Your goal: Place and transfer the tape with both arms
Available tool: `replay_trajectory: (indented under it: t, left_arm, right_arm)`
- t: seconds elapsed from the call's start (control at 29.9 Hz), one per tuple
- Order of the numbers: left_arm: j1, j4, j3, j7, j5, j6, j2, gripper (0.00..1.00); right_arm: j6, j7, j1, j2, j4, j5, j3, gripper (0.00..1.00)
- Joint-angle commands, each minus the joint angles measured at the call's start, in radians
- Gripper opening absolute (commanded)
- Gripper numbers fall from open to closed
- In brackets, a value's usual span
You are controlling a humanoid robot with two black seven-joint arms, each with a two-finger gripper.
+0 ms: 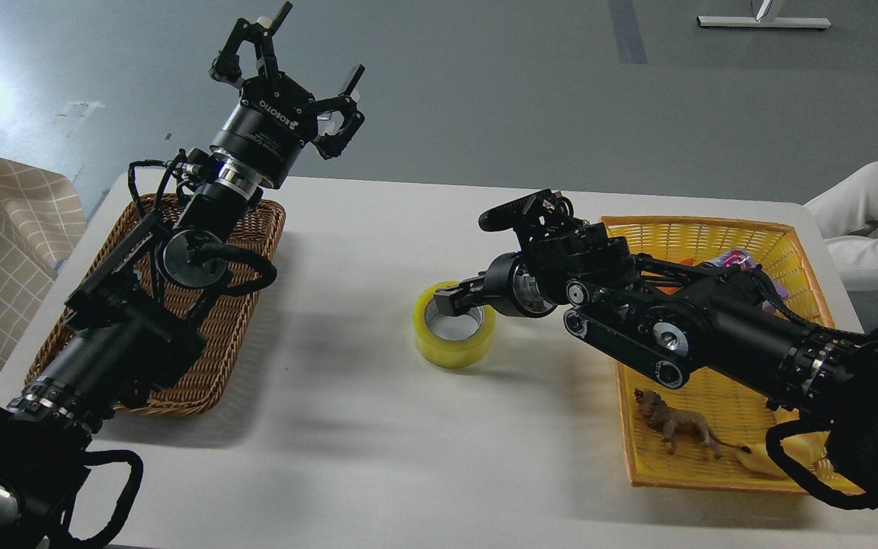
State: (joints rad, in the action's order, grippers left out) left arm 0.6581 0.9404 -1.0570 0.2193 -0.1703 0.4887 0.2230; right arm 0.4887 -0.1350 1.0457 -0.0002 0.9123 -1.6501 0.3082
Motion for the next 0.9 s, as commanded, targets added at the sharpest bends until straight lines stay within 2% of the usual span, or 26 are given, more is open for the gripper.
replay_trajectory:
  t: [0.0,0.17,0.43,0.5,0.74,0.87]
  left_arm:
    - [0.000,0.000,0.003,-0.001,-0.002,0.000,0.001,0.98]
    - [-0.002,-0.002,0.017,-0.001,-0.006,0.000,-0.001,0.98]
    - [-0.003,-0.009,0.017,-0.001,-0.012,0.000,0.009,0.98]
    - [-0.003,-0.011,0.017,-0.001,-0.014,0.000,0.012,0.98]
    - [-0.008,-0.011,0.017,-0.001,-0.014,0.000,0.019,0.98]
    - [-0.005,-0.011,0.017,-0.001,-0.014,0.000,0.019,0.98]
  right_arm:
    - [0.000,0.000,-0.003,0.000,0.069,0.001,0.041,0.99]
    - [0.000,-0.008,-0.022,-0.017,0.161,0.001,0.121,0.99]
    - [0.000,-0.006,-0.090,-0.173,0.322,0.003,0.273,0.99]
    - [0.000,-0.005,-0.136,-0.193,0.362,0.003,0.372,0.99]
    - [0.000,-0.002,-0.259,-0.198,0.396,0.073,0.630,0.99]
    - [0.000,0.000,-0.312,-0.199,0.396,0.145,0.713,0.99]
